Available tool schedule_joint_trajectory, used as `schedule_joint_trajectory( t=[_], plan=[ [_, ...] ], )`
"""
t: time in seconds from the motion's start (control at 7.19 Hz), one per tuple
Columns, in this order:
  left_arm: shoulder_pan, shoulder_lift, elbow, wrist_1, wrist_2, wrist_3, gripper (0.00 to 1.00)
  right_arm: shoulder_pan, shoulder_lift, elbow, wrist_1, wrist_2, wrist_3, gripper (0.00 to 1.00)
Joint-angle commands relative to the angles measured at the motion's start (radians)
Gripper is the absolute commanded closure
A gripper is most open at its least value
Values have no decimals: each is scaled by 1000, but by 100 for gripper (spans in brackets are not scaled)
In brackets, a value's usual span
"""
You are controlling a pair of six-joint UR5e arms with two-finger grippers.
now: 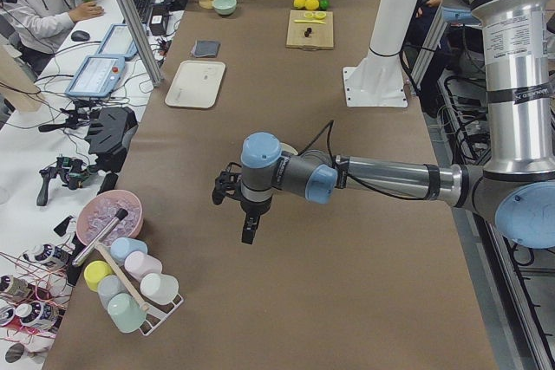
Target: Place red cherry on plate
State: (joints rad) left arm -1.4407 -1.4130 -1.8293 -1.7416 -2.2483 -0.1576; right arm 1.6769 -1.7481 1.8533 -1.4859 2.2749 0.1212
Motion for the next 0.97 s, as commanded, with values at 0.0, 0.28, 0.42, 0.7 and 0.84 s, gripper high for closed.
schedule_joint_trajectory(
  t=[0.0,0.28,0.42,0.7,0.84],
  plan=[
    [-27,5,-13,7,-62,1,2,0,1,0,-1,0,0,0],
    [-52,0,-57,10,-69,-10,2,0,2,1,-1,0,0,0],
    [-50,-15,-54,2,-68,-10,2,0,4,3,-1,0,0,0],
    [-49,-15,-109,-12,-126,-95,2,-3,9,3,-2,2,0,0],
    [-6,-67,-113,-27,-205,-272,9,-6,9,3,-2,3,2,0]
  ],
)
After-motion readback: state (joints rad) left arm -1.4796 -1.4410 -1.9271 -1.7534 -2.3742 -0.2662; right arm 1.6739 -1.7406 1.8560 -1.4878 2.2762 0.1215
